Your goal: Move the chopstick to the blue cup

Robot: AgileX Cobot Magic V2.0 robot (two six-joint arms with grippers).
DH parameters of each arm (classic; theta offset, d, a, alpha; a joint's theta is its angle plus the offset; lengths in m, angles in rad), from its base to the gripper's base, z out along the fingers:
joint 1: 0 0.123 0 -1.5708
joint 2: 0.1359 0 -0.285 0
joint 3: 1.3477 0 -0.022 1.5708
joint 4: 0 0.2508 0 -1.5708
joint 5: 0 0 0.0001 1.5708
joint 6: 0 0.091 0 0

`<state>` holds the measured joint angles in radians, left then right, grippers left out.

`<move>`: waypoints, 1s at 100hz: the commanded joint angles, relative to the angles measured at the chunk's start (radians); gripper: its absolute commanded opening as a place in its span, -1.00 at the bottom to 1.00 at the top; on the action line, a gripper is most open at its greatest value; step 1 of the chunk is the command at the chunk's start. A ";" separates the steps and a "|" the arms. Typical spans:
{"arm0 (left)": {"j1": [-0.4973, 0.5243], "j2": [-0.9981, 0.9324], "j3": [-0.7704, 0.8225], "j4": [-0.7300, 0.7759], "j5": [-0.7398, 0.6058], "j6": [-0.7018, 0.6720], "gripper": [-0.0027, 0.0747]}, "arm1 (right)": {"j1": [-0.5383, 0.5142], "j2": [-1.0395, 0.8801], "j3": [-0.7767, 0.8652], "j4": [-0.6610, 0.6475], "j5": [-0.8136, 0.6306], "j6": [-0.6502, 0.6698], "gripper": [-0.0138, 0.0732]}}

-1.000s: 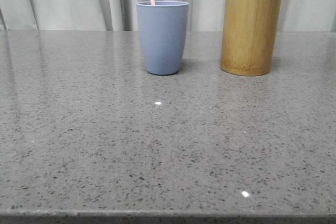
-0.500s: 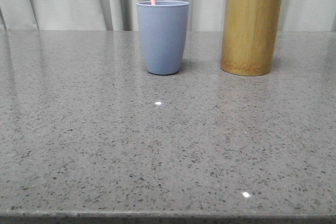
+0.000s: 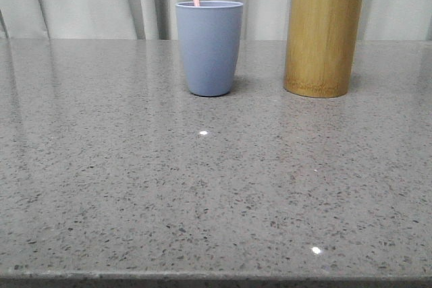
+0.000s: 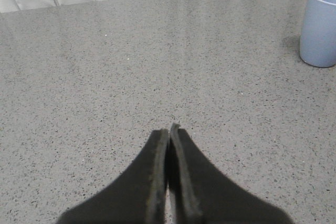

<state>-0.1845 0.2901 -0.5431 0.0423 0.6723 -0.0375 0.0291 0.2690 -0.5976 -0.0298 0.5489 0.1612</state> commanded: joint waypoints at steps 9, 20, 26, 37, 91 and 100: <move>0.003 0.007 -0.027 -0.008 -0.068 -0.011 -0.98 | -0.005 0.010 -0.022 -0.016 -0.076 -0.001 -0.92; 0.003 0.007 -0.025 -0.008 -0.068 -0.011 -0.98 | -0.005 0.010 -0.022 -0.016 -0.076 -0.001 -0.92; 0.003 0.007 -0.021 -0.008 -0.068 -0.011 -0.98 | -0.005 0.010 -0.022 -0.016 -0.076 -0.001 -0.92; 0.003 0.007 0.007 -0.006 -0.072 -0.011 -0.98 | -0.005 0.010 -0.022 -0.016 -0.076 -0.001 -0.92; 0.105 -0.178 0.309 -0.006 -0.417 -0.011 -0.98 | -0.005 0.010 -0.022 -0.016 -0.076 -0.001 -0.92; 0.124 -0.216 0.367 -0.021 -0.473 -0.011 -0.98 | -0.005 0.010 -0.022 -0.016 -0.076 -0.001 -0.92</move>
<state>-0.0765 0.0908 -0.1905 0.0390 0.3306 -0.0375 0.0291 0.2690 -0.5976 -0.0298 0.5510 0.1612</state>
